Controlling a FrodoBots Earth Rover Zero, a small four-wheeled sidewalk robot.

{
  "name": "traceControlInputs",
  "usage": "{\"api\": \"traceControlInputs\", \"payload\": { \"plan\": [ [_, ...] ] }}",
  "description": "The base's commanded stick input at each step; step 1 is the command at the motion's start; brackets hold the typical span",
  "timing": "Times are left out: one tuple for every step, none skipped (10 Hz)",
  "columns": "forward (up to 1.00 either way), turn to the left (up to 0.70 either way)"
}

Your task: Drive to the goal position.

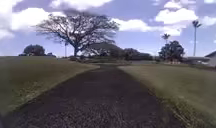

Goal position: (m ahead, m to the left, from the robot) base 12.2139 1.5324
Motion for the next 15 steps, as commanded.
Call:
{"api": "traceControlInputs", "payload": {
  "plan": [
    [0.30,0.00],
    [0.30,0.00],
    [0.30,0.00],
    [0.30,0.00],
    [0.30,0.00],
    [0.30,0.00],
    [0.30,0.00],
    [0.30,0.00],
    [0.30,0.00],
    [0.30,0.00],
    [0.30,0.00],
    [0.30,0.00],
    [0.30,0.00],
    [0.30,0.00],
    [0.30,0.00]
  ]
}}
